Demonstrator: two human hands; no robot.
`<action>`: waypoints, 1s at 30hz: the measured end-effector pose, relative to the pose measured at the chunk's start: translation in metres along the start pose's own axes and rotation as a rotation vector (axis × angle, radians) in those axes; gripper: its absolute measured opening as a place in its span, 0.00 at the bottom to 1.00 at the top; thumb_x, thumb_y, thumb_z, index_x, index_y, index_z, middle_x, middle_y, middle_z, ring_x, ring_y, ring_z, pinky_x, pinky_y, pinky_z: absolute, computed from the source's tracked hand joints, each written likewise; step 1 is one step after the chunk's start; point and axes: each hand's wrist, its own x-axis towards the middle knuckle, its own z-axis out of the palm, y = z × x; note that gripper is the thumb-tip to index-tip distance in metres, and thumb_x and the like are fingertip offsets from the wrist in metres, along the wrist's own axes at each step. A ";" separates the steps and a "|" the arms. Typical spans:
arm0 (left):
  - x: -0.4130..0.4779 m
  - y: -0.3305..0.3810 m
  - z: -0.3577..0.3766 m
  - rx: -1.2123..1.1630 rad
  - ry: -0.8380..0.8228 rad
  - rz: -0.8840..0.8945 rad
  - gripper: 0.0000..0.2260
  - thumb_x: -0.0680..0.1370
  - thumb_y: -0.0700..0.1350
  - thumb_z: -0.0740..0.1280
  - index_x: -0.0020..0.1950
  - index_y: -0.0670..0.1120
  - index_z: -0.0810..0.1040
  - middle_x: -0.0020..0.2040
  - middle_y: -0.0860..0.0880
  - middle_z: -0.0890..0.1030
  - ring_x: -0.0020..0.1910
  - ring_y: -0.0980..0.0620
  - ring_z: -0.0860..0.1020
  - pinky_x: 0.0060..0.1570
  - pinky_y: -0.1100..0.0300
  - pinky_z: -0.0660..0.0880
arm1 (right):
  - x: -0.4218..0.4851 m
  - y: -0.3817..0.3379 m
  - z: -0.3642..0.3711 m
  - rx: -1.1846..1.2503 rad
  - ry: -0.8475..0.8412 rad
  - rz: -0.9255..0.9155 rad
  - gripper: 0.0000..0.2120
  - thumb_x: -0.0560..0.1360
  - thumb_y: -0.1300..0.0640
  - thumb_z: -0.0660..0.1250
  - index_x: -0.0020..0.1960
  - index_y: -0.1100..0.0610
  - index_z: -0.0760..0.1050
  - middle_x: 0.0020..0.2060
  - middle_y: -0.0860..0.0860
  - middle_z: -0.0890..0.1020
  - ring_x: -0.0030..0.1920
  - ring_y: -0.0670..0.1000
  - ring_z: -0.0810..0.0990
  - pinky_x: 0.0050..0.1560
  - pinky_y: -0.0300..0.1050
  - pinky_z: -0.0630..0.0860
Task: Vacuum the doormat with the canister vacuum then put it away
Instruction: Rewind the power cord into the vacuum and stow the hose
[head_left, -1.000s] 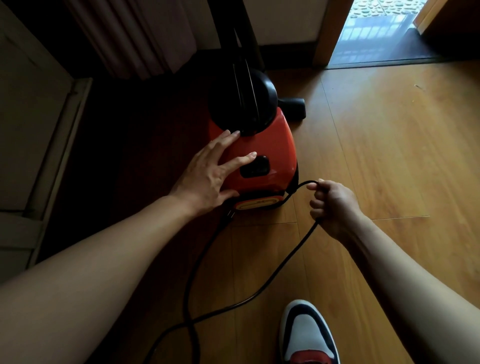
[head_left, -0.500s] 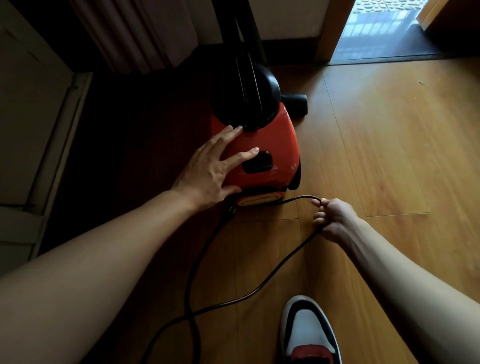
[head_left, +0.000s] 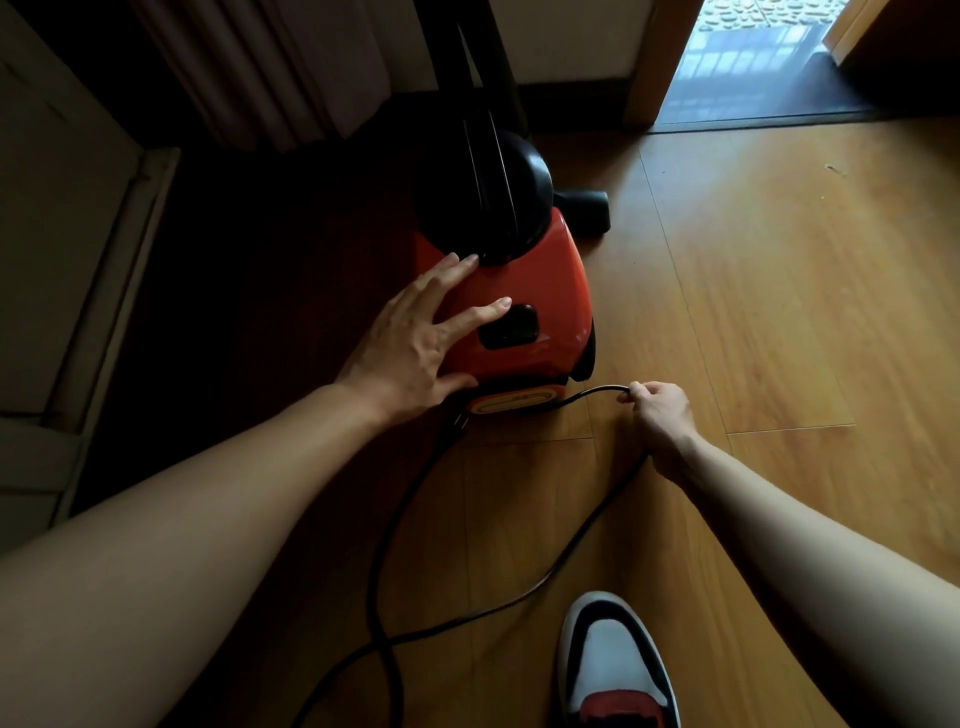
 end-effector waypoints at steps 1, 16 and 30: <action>0.000 0.000 0.000 -0.004 0.002 -0.001 0.40 0.68 0.52 0.78 0.76 0.57 0.64 0.80 0.47 0.53 0.79 0.46 0.51 0.74 0.48 0.54 | 0.000 0.002 -0.004 0.005 -0.037 -0.035 0.17 0.85 0.53 0.57 0.55 0.62 0.80 0.33 0.51 0.74 0.32 0.49 0.70 0.33 0.44 0.67; 0.001 0.001 0.002 0.011 0.014 -0.005 0.40 0.67 0.52 0.79 0.76 0.56 0.65 0.79 0.46 0.54 0.79 0.45 0.52 0.74 0.46 0.56 | -0.007 -0.016 -0.013 -0.464 -0.090 -0.803 0.11 0.76 0.49 0.71 0.49 0.56 0.82 0.45 0.48 0.82 0.45 0.48 0.80 0.42 0.37 0.74; 0.002 0.002 0.002 0.018 0.015 -0.005 0.40 0.67 0.52 0.79 0.76 0.57 0.65 0.79 0.45 0.54 0.79 0.45 0.52 0.74 0.46 0.56 | -0.042 -0.026 0.006 -0.332 0.202 -0.842 0.14 0.76 0.46 0.70 0.44 0.57 0.80 0.36 0.47 0.81 0.34 0.43 0.76 0.34 0.37 0.71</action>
